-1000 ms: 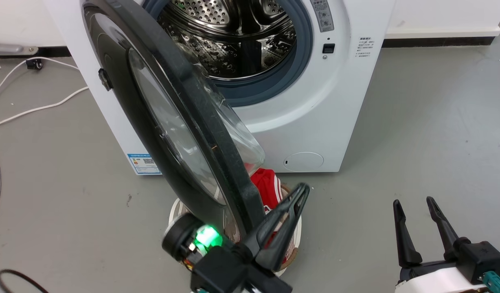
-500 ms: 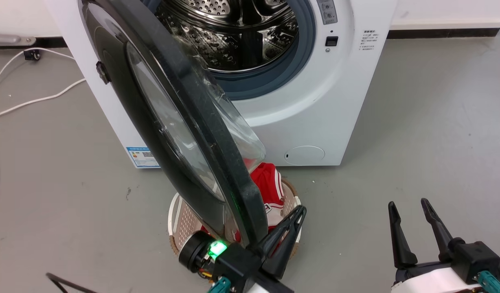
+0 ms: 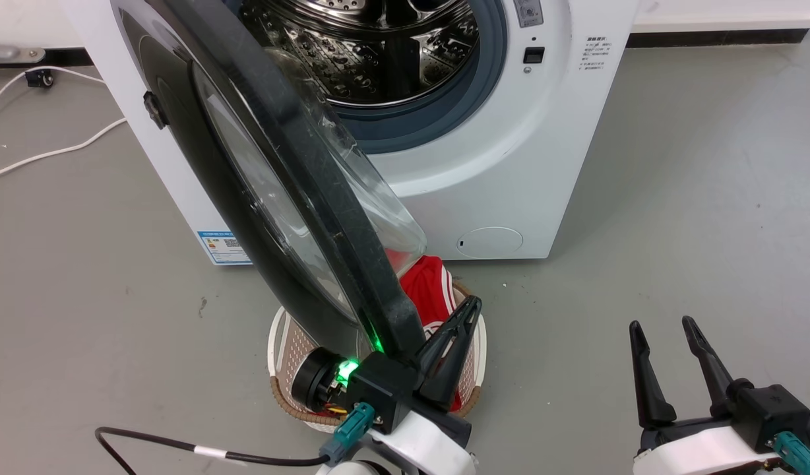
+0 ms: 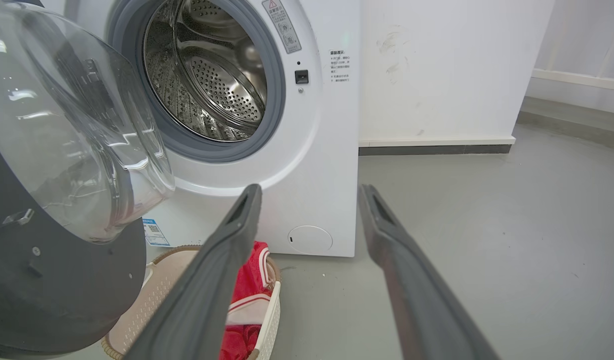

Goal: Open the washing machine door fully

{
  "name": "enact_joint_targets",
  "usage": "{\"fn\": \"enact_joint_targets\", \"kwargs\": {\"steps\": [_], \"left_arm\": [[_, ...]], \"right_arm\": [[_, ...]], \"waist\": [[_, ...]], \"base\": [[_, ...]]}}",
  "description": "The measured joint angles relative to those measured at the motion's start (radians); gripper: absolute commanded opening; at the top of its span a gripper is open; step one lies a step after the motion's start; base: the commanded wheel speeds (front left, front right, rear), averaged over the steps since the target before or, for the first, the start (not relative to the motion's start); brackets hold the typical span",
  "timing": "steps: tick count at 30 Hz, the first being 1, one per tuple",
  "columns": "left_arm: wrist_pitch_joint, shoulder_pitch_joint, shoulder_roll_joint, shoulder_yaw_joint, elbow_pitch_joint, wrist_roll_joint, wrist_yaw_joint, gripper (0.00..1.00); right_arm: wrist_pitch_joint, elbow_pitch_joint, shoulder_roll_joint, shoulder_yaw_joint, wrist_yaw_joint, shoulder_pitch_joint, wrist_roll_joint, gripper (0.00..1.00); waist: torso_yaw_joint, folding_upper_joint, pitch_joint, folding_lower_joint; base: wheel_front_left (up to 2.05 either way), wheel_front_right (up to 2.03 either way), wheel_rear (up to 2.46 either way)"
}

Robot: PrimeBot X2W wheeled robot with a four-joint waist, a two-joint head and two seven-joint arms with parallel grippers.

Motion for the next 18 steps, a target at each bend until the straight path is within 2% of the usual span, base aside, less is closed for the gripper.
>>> {"fn": "enact_joint_targets", "kwargs": {"steps": [18], "left_arm": [[-0.023, 0.049, 0.023, 0.013, 0.0, -0.015, 0.06, 0.0]], "right_arm": [[-0.001, 0.006, 0.0, -0.01, 0.0, -0.002, 0.001, 1.0]], "waist": [[0.031, 0.0, -0.009, 0.0]], "base": [[0.0, 0.0, 0.0]]}}
